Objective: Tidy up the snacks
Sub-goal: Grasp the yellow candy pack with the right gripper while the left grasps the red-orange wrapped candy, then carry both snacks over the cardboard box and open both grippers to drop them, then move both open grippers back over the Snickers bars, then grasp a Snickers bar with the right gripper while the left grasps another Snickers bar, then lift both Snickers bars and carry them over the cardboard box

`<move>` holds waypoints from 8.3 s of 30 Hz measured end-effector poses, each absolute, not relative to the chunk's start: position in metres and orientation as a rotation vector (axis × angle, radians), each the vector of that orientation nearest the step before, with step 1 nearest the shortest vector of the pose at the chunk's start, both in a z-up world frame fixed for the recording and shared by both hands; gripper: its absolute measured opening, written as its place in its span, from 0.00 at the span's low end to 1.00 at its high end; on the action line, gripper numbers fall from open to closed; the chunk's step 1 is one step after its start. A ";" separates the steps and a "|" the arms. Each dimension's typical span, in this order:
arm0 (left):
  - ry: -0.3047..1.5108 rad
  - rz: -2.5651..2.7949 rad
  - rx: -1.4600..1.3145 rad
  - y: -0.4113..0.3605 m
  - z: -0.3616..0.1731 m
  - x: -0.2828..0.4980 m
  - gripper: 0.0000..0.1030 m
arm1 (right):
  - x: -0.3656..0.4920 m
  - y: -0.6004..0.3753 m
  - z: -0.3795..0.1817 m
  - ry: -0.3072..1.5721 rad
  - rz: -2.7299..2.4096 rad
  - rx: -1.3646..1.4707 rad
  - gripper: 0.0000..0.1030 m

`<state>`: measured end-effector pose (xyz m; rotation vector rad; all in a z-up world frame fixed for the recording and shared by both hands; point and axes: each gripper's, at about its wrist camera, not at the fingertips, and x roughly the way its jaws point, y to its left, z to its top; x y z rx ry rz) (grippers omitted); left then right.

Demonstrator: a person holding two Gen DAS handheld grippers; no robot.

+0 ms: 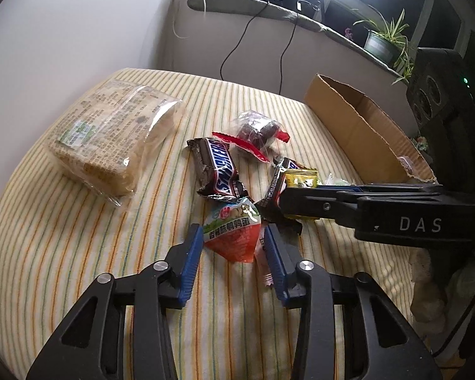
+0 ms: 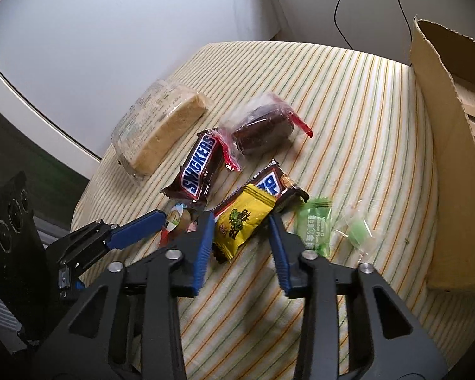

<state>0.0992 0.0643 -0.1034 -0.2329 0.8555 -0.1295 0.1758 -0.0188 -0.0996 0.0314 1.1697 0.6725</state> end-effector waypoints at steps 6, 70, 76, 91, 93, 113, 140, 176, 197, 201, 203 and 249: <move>0.850 -0.128 -0.247 0.067 -0.104 0.099 0.24 | 0.175 -0.026 -0.097 1.161 0.679 0.025 0.17; 0.695 -0.337 -0.121 -0.081 -0.024 0.219 0.19 | 0.233 -0.226 -0.042 0.881 0.381 0.063 0.09; 0.722 -0.345 -0.110 -0.097 -0.033 0.234 0.19 | 0.246 -0.245 -0.047 0.890 0.363 0.074 0.09; 0.756 -0.348 -0.093 -0.114 -0.041 0.245 0.19 | 0.259 -0.258 -0.059 0.929 0.363 0.079 0.09; 0.756 -0.350 -0.091 -0.114 -0.041 0.246 0.20 | 0.258 -0.258 -0.059 0.929 0.360 0.075 0.09; 0.718 -0.323 -0.118 -0.092 -0.024 0.226 0.27 | 0.236 -0.245 -0.041 0.892 0.363 0.009 0.68; 0.661 -0.121 -0.202 0.031 -0.010 0.134 0.41 | 0.147 -0.168 -0.002 0.798 0.578 -0.090 0.88; 0.840 -0.095 -0.187 0.078 -0.082 0.134 0.34 | 0.193 -0.046 -0.104 1.251 0.683 0.276 0.55; 0.900 -0.115 -0.066 0.064 -0.097 0.160 0.32 | 0.218 -0.016 -0.107 1.222 0.626 0.065 0.34; 0.899 -0.115 -0.072 0.066 -0.098 0.160 0.28 | 0.218 -0.022 -0.108 1.250 0.653 0.100 0.34; 0.894 -0.105 -0.073 0.068 -0.097 0.158 0.27 | 0.212 -0.022 -0.108 1.261 0.664 0.116 0.35; 0.734 -0.165 -0.190 0.060 -0.041 0.117 0.26 | 0.177 -0.076 -0.041 0.983 0.644 -0.008 0.29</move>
